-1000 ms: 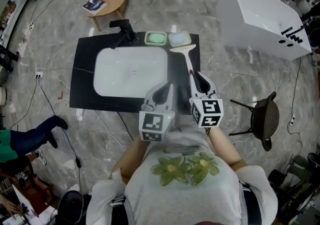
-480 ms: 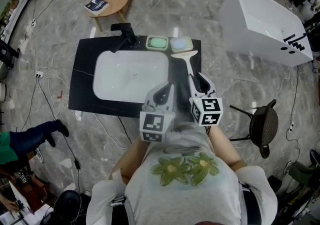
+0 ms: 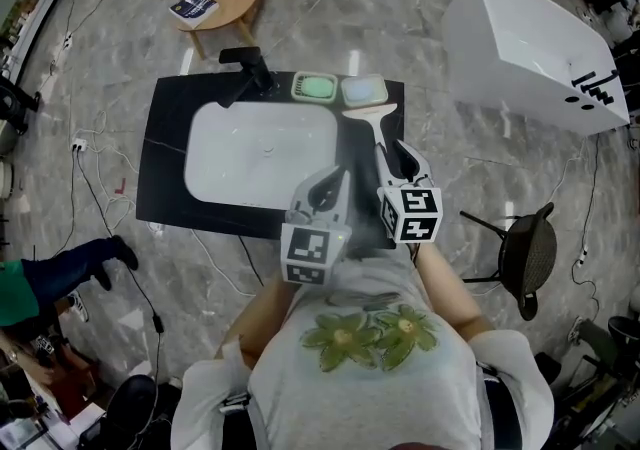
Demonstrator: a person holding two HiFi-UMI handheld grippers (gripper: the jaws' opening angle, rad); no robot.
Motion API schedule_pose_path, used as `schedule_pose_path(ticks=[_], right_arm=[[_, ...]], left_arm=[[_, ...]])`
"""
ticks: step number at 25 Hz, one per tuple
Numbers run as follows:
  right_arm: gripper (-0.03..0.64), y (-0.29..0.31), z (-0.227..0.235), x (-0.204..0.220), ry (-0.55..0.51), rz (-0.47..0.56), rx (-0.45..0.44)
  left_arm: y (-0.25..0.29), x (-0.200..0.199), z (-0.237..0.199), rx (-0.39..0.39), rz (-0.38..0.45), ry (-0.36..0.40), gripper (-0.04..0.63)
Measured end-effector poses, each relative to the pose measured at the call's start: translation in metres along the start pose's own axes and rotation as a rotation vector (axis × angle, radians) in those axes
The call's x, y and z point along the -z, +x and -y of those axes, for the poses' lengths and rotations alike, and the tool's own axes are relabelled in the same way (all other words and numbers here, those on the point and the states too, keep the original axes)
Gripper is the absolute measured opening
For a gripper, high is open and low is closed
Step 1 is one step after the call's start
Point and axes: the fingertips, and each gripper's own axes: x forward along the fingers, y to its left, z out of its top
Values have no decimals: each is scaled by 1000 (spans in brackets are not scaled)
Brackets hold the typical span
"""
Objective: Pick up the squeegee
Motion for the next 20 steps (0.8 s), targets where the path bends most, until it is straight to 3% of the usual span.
schedule_pose_path(ticks=[20], right_arm=[[109,44,15,28,47,-96,12]], left_arm=[[24,6,-9,21,-55,2,9]])
